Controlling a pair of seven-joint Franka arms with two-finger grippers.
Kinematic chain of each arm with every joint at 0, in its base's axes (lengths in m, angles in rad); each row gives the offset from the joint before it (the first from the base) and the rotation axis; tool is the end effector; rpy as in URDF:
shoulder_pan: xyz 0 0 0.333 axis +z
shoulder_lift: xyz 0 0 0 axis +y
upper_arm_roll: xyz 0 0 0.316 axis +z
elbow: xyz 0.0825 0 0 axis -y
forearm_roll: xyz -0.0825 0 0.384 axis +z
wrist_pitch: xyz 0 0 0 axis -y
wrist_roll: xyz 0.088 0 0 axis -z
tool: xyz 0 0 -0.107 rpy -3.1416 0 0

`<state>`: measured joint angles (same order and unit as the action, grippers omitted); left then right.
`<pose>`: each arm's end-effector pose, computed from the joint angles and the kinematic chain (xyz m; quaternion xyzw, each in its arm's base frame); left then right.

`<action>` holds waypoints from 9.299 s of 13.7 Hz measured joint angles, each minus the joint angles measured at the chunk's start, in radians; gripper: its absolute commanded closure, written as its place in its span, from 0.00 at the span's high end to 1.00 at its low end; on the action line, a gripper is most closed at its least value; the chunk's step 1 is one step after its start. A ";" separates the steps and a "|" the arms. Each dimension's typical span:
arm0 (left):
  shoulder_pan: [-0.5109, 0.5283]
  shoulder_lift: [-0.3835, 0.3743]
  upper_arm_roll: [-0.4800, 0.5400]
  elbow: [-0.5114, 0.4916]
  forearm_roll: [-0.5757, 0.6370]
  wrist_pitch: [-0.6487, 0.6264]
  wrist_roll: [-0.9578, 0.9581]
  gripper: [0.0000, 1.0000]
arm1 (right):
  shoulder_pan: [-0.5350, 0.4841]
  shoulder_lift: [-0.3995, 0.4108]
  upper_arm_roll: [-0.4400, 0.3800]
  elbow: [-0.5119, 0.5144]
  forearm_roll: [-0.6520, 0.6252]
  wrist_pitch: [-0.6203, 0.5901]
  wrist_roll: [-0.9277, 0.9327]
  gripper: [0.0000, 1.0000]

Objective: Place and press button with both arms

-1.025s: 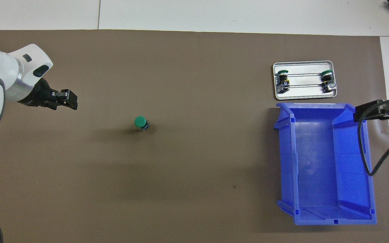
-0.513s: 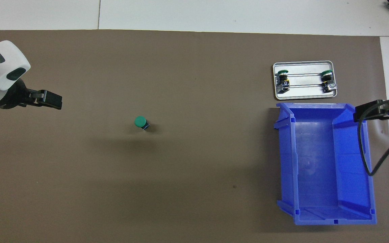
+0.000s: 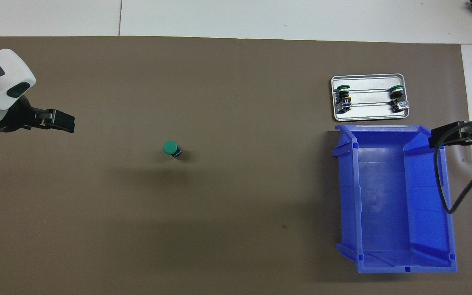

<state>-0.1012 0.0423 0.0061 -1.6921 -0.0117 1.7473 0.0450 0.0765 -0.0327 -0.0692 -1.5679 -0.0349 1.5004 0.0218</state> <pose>0.5748 -0.0559 0.5582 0.9976 -0.0690 0.0063 0.0058 0.5372 -0.0007 0.6377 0.9997 -0.0081 -0.0172 0.0166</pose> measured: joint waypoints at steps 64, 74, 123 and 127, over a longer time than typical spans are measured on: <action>0.039 -0.010 0.011 0.063 0.001 -0.135 -0.001 1.00 | 0.153 0.277 0.069 0.213 0.140 0.303 0.143 0.00; 0.039 -0.010 0.011 0.063 0.001 -0.136 -0.001 1.00 | -0.147 -0.031 0.069 -0.620 0.192 0.688 -0.378 0.00; 0.039 -0.010 0.011 0.063 0.001 -0.136 -0.001 1.00 | -0.050 -0.063 -0.016 -0.029 -0.036 -0.027 0.090 1.00; 0.039 -0.011 0.011 0.063 0.001 -0.136 -0.001 1.00 | -0.023 -0.063 -0.016 -0.065 -0.018 0.026 0.109 1.00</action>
<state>-0.0621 0.0318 0.0168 -1.6292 -0.0107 1.6115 0.0439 0.0536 -0.0952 -0.0852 -1.6330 -0.0530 1.5261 0.1308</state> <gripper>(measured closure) 0.000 0.000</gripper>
